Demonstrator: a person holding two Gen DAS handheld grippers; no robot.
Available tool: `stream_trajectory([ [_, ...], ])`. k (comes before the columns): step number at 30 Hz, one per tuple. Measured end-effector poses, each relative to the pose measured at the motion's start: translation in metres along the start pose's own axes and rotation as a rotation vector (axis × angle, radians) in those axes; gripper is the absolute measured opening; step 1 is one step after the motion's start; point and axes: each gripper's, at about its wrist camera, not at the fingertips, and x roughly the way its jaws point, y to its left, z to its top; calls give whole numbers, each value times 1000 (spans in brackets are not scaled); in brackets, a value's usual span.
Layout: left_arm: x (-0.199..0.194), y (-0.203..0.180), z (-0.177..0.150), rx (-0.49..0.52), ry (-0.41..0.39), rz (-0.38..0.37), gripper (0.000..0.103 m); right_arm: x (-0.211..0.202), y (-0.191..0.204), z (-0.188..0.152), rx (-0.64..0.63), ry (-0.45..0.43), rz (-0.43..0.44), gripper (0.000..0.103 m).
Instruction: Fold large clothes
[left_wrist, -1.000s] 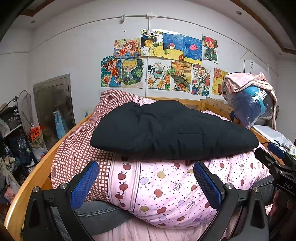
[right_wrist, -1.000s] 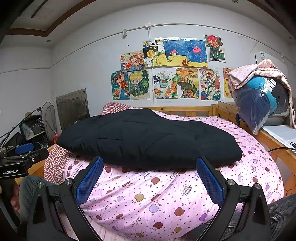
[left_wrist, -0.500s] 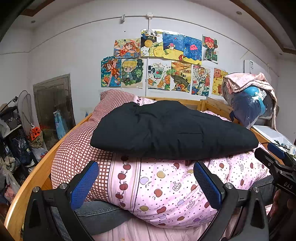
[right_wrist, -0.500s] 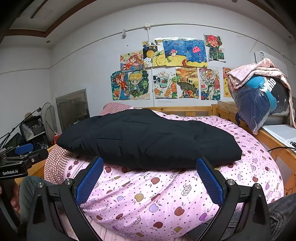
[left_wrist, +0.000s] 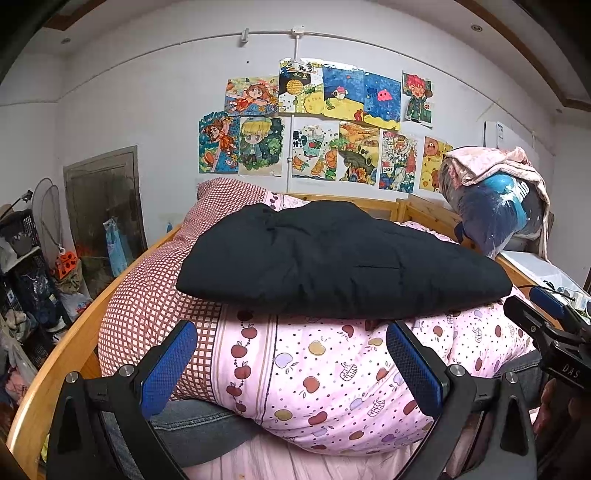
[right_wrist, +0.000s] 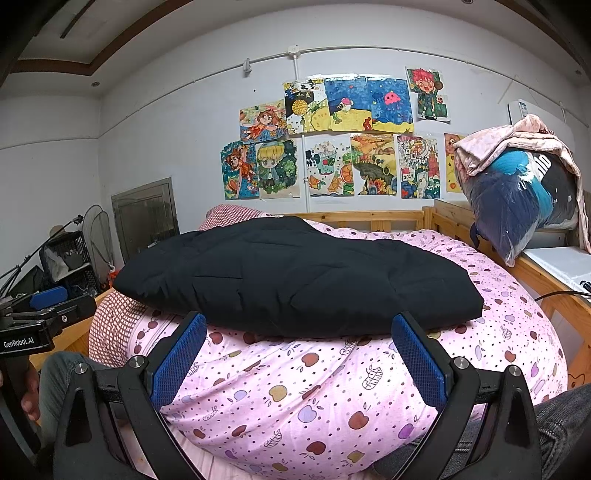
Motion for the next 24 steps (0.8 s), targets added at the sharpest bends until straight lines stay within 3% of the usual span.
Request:
stream_trajectory([
  [13, 10, 5, -3, -43, 46, -39, 103, -1, 1, 0, 2, -2, -1, 99],
  [24, 9, 7, -5, -47, 35, -42, 103, -2, 2, 0, 5, 0, -2, 99],
])
